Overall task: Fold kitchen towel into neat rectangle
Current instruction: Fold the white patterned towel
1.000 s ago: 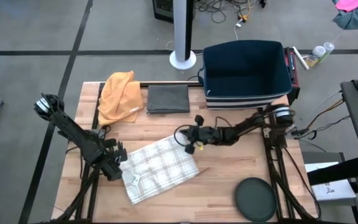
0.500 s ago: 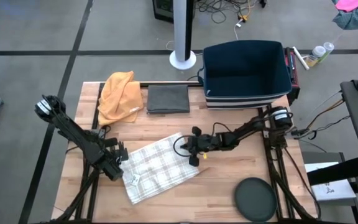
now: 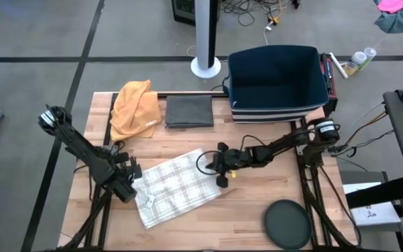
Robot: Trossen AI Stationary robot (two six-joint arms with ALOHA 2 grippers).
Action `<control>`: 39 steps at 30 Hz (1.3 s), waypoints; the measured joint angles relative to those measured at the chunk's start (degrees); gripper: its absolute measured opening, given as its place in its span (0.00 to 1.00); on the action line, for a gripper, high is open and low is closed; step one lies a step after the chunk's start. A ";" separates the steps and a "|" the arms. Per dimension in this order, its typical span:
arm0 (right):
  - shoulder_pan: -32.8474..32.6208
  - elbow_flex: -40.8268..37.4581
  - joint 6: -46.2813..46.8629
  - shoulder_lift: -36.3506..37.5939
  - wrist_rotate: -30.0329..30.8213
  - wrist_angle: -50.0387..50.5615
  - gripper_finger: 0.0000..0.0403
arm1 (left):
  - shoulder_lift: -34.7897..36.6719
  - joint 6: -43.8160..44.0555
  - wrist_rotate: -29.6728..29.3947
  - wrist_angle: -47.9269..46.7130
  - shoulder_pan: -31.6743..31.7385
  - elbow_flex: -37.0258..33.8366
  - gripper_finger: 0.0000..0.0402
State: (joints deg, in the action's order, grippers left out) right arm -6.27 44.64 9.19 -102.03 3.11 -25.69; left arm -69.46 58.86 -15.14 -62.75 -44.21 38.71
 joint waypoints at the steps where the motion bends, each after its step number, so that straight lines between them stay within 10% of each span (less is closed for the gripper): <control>1: -0.56 -0.02 0.59 0.53 -1.65 0.75 0.00 | 0.06 0.64 -0.42 1.00 -0.01 1.44 0.01; 23: -15.14 2.16 18.18 -7.76 5.31 2.54 0.00 | -11.07 -2.35 -11.15 60.69 -10.88 -5.40 0.00; 39: -18.52 5.13 17.13 -2.13 11.24 7.43 0.00 | -31.49 -2.86 -10.94 68.38 -10.90 1.98 0.00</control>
State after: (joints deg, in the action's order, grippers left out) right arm -24.79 49.77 26.32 -104.16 14.35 -18.25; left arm -100.95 56.00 -26.08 5.63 -55.10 40.70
